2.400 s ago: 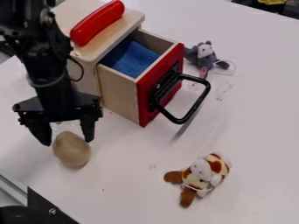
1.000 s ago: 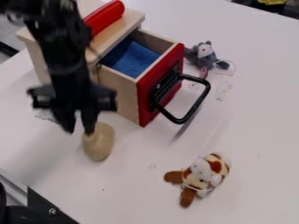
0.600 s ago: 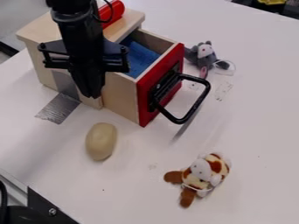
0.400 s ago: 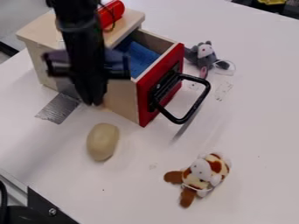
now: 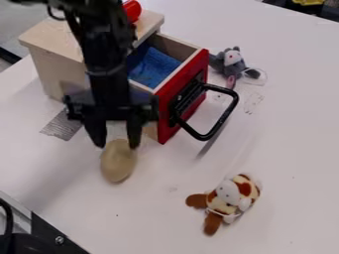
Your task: Put the brown object inside the drawer
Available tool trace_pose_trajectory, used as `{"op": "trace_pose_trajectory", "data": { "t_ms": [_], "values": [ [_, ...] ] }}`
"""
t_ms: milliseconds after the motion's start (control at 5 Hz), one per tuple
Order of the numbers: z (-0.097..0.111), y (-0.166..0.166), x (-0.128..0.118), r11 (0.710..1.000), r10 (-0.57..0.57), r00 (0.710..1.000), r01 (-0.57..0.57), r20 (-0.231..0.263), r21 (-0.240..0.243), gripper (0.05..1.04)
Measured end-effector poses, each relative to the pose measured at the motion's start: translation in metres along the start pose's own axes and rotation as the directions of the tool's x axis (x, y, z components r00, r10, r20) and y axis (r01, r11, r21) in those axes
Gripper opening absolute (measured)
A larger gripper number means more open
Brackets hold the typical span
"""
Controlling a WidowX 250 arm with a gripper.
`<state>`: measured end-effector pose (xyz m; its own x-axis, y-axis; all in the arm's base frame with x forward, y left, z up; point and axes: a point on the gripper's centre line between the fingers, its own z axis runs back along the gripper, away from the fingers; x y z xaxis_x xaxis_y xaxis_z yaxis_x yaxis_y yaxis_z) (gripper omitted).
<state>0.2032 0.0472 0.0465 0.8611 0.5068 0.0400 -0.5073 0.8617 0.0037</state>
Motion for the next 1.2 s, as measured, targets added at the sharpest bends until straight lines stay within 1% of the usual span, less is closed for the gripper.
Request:
{"op": "trace_pose_trajectory", "data": {
  "t_ms": [200,400,600,800,1000,1200],
  "values": [
    [-0.016,-0.001,-0.002,1.000,0.010,1.000,-0.010,0.004,0.026,0.996],
    [-0.031,0.001,-0.001,0.999,0.000,1.000,0.001,-0.017,0.054,0.999],
    [-0.041,0.002,0.002,0.997,-0.008,0.999,0.011,-0.037,0.071,0.999],
    [-0.048,0.003,0.006,0.998,-0.020,0.999,0.023,-0.046,0.064,0.949],
    [-0.048,0.003,0.006,0.998,-0.020,0.999,0.022,-0.038,0.061,0.860],
    [-0.048,0.002,0.003,0.998,-0.027,0.999,0.028,-0.020,0.054,0.860]
  ]
}}
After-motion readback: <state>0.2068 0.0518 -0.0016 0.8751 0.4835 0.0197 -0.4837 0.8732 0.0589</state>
